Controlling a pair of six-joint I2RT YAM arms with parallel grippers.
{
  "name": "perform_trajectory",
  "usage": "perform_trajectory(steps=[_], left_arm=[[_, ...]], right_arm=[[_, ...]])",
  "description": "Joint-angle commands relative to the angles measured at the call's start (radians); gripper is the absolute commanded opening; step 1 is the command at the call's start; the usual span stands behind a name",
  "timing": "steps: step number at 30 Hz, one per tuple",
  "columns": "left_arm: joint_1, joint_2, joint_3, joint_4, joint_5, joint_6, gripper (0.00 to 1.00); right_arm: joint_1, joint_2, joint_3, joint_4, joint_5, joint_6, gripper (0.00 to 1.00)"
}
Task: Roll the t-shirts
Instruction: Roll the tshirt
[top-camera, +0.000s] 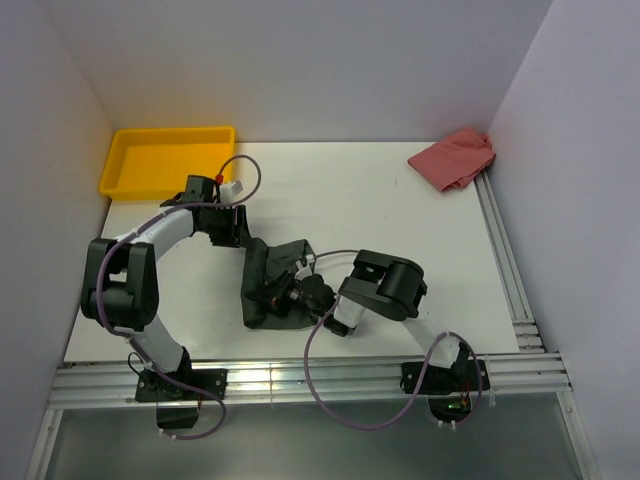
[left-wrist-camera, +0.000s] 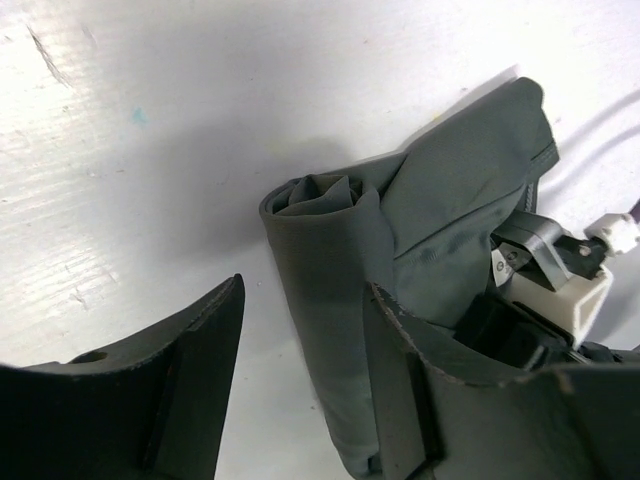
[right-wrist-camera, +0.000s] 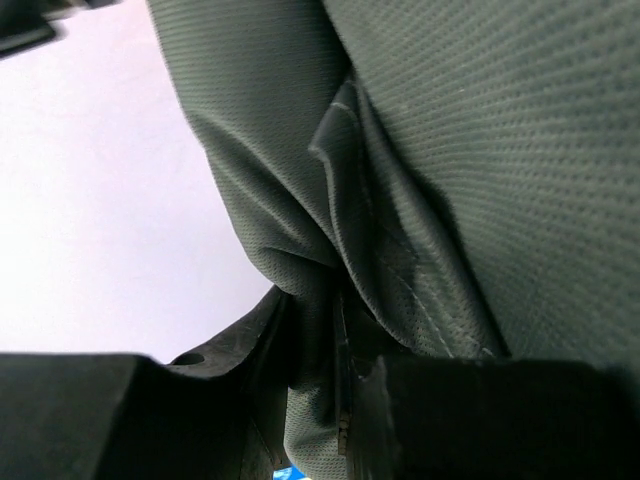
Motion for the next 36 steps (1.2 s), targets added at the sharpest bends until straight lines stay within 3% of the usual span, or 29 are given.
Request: perform_trajectory(steps=[1, 6, 11, 14, 18, 21, 22, 25, 27, 36], left_arm=[[0.001, 0.042, -0.015, 0.012, 0.023, 0.007, 0.54], [0.001, 0.083, -0.014, 0.014, 0.029, 0.001, 0.5], [-0.015, 0.088, -0.014, 0.009, 0.032, 0.005, 0.56], [-0.02, 0.083, -0.014, 0.008, 0.035, 0.005, 0.6], [-0.022, 0.078, -0.012, 0.011, 0.035, 0.007, 0.62], [-0.026, 0.085, -0.011, 0.006, 0.026, 0.004, 0.48], [-0.029, 0.089, -0.006, 0.005, 0.024, 0.002, 0.34], [-0.034, 0.091, 0.0, 0.0, 0.007, 0.001, 0.11], [-0.04, 0.086, 0.0, 0.0, -0.009, -0.001, 0.03], [-0.063, 0.048, 0.003, -0.001, -0.074, -0.001, 0.0]], right_arm=[[-0.001, 0.04, 0.0, 0.225, -0.023, 0.091, 0.11], [-0.001, 0.059, 0.019, 0.221, -0.035, 0.1, 0.11], [-0.003, 0.053, 0.028, 0.171, -0.042, 0.09, 0.12], [-0.001, 0.028, 0.034, 0.092, -0.04, 0.07, 0.16], [-0.003, -0.052, 0.069, -0.196, -0.034, 0.005, 0.24], [0.0, -0.119, 0.121, -0.459, -0.002, -0.07, 0.31], [0.003, -0.136, 0.159, -0.531, 0.013, -0.111, 0.34], [0.022, -0.191, 0.229, -0.822, 0.098, -0.192, 0.42], [0.036, -0.214, 0.305, -1.017, 0.171, -0.223, 0.49], [0.129, -0.236, 0.589, -1.6, 0.446, -0.296, 0.61]])
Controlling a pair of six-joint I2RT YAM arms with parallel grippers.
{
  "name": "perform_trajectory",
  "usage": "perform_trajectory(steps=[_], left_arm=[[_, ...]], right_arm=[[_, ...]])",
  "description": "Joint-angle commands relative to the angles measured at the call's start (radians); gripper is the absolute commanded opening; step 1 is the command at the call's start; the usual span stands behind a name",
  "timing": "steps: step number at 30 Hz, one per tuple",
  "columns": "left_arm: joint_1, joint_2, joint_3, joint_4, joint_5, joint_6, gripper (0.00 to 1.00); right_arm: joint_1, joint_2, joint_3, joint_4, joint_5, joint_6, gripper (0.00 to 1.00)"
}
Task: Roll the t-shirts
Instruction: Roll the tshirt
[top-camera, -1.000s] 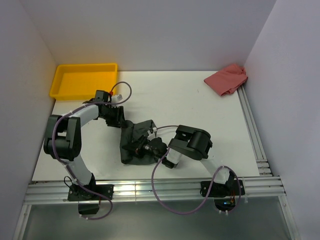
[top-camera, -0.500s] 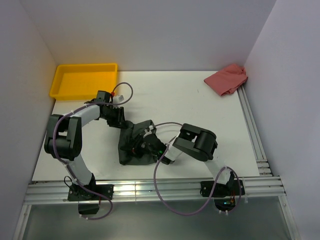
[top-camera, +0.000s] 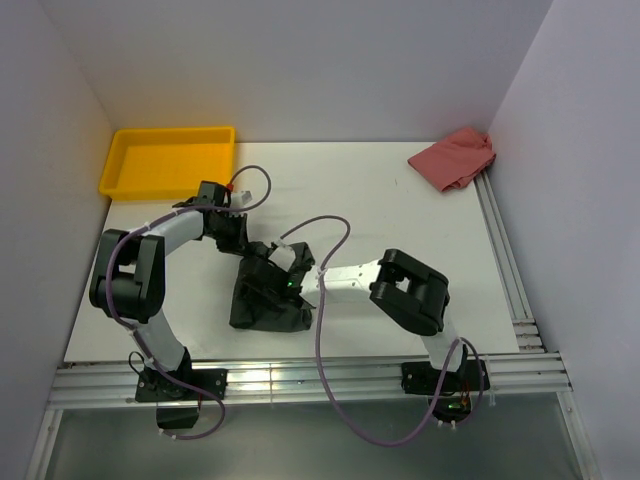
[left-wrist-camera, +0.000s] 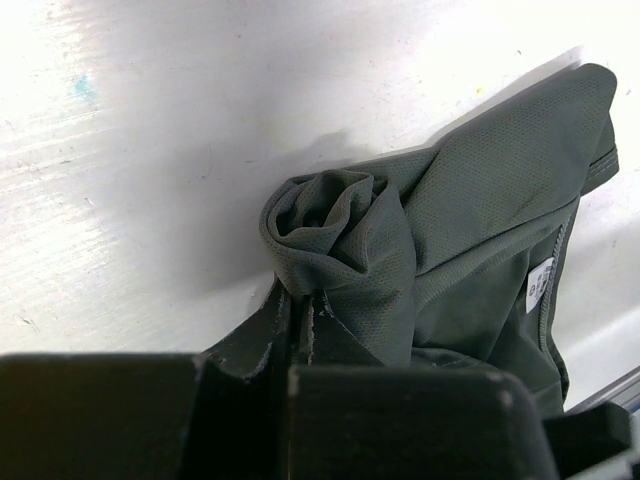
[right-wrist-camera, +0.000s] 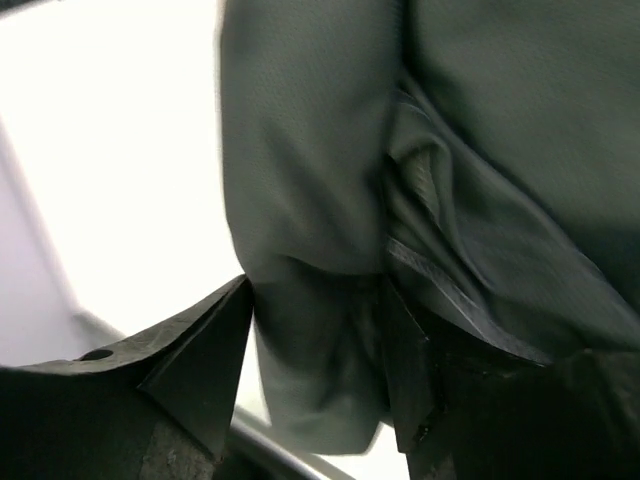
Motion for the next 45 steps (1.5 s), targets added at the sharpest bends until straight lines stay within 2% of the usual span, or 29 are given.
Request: perform_trajectory(steps=[1, 5, 8, 12, 20, 23, 26, 32, 45], left_arm=[[-0.016, -0.041, 0.015, -0.002, -0.034, 0.0, 0.0], [-0.022, -0.047, 0.016, -0.005, -0.045, 0.002, 0.0], [-0.025, -0.047, 0.018, -0.005, -0.048, 0.003, 0.0], [-0.028, -0.05, 0.018, -0.006, -0.048, 0.003, 0.0], [-0.03, -0.05, 0.018, -0.009, -0.046, 0.005, 0.0], [-0.03, -0.048, 0.021, -0.013, -0.043, 0.005, 0.0], [-0.03, -0.047, 0.021, -0.01, -0.046, 0.005, 0.0], [-0.03, -0.042, 0.025, -0.014, -0.045, 0.005, 0.0], [-0.03, -0.047, 0.028, -0.014, -0.048, 0.005, 0.11]], right_arm=[[0.038, -0.044, 0.111, -0.343, 0.191, -0.046, 0.61], [0.075, -0.018, 0.253, -0.575, 0.275, -0.055, 0.61], [0.099, 0.012, 0.371, -0.678, 0.338, -0.067, 0.61], [0.111, 0.07, 0.488, -0.72, 0.369, -0.102, 0.6], [0.095, 0.285, 0.784, -0.823, 0.42, -0.17, 0.59], [0.088, 0.322, 0.816, -0.826, 0.417, -0.185, 0.59], [0.088, 0.351, 0.85, -0.898, 0.43, -0.153, 0.59], [0.101, 0.351, 0.798, -0.909, 0.4, -0.144, 0.6], [0.127, 0.473, 0.902, -1.075, 0.346, -0.164, 0.61]])
